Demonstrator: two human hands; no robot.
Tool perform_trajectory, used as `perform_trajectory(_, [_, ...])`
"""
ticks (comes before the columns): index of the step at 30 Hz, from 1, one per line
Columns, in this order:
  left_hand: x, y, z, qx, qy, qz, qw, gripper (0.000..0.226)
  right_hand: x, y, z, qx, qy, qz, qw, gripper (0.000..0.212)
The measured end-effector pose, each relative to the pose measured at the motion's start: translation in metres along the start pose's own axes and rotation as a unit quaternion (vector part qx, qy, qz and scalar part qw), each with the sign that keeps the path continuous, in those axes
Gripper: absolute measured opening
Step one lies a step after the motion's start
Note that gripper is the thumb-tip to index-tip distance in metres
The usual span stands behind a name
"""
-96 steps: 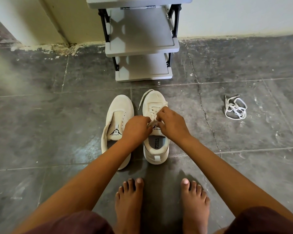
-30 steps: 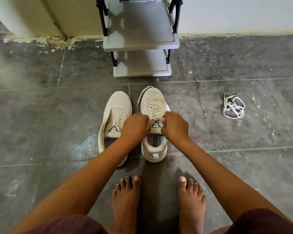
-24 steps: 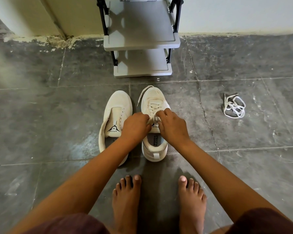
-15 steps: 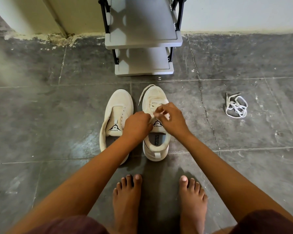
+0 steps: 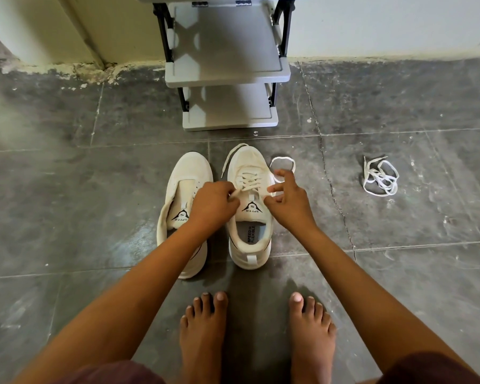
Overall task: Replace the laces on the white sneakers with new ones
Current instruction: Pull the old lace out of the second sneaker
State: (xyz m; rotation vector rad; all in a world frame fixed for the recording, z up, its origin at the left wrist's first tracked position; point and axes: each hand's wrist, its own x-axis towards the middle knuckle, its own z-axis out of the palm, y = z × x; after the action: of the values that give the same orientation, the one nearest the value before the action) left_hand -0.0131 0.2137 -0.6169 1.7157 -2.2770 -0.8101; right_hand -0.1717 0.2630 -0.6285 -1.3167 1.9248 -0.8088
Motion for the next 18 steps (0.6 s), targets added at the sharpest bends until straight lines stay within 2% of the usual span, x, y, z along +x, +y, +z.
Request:
perform_trajectory(2, [-0.001,-0.003,-0.004,-0.045,0.004,-0.015,0.999,0.016,-0.001,0.001,-0.002,-0.016,0.009,-0.020,1.000,0.048])
perform_trajectory(4, [-0.002,-0.003,-0.006,-0.053,-0.007,-0.008,0.999,0.031,-0.003,0.001,0.000,-0.040,0.001,-0.039,0.998,0.043])
perform_trajectory(7, [0.003,0.003,-0.004,0.002,-0.038,0.034,0.999,0.044,-0.007,0.002,0.009,-0.170,-0.028,-0.068,0.983,0.040])
perform_trajectory(9, [0.007,0.007,-0.001,0.069,-0.056,0.052,0.995,0.044,-0.013,0.005,0.017,-0.228,-0.043,-0.089,0.969,0.044])
perform_trajectory(11, [0.008,0.010,0.003,0.126,-0.062,0.060,0.988,0.042,-0.019,0.008,0.024,-0.240,-0.051,-0.107,0.964,0.049])
perform_trajectory(16, [0.005,0.017,0.012,0.225,-0.009,0.091,0.970,0.024,-0.023,0.015,0.030,-0.194,-0.067,-0.076,0.976,0.056])
perform_trajectory(18, [0.007,0.019,0.013,0.241,0.008,0.097,0.966,0.019,-0.023,0.017,0.031,-0.208,-0.082,-0.077,0.972,0.060])
